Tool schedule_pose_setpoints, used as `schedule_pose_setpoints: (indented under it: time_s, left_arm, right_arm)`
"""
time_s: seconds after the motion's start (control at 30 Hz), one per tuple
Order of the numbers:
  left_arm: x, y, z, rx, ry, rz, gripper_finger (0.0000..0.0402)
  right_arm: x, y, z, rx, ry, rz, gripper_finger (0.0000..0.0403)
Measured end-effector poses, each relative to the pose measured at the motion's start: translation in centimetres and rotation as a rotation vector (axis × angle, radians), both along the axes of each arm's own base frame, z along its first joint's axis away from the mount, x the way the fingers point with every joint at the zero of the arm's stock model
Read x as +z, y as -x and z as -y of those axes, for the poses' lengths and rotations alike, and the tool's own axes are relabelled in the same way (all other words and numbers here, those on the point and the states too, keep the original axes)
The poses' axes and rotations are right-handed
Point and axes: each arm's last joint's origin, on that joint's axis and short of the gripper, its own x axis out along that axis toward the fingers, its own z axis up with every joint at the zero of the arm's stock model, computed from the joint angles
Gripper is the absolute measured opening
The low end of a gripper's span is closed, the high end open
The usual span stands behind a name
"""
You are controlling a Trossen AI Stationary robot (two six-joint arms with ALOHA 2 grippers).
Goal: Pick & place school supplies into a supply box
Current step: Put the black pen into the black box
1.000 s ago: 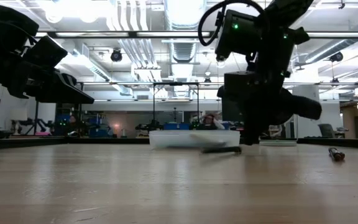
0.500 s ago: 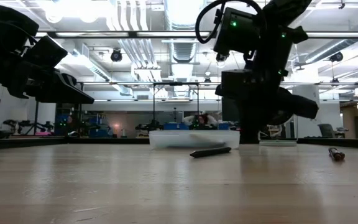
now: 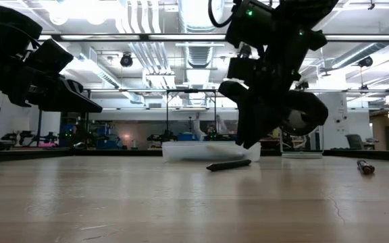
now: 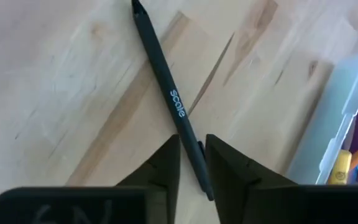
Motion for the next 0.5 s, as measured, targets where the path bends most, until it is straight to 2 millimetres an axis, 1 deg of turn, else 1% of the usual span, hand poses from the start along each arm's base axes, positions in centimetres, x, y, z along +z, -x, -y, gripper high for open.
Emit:
schedule_pose_setpoints:
  time_s: [0.17,0.27,0.4,0.5]
  left_arm:
    - [0.0,0.0,0.0,0.0,0.0,0.001,0.0052]
    - [0.0,0.0,0.0,0.0,0.0,0.001,0.0052]
    - [0.0,0.0,0.0,0.0,0.0,0.0,0.0052]
    - [0.0,0.0,0.0,0.0,0.0,0.0,0.0052]
  right_arm:
    - [0.2,-0.4,0.0,0.005,-0.01,0.043,0.0107]
    - [0.5,-0.8,0.0,0.063,-0.083,0.09,0.0129]
    - [0.7,-1.0,0.3,0.168,-0.23,0.117,0.0146]
    - [0.7,-1.1,0.7,0.178,-0.248,0.126,0.015]
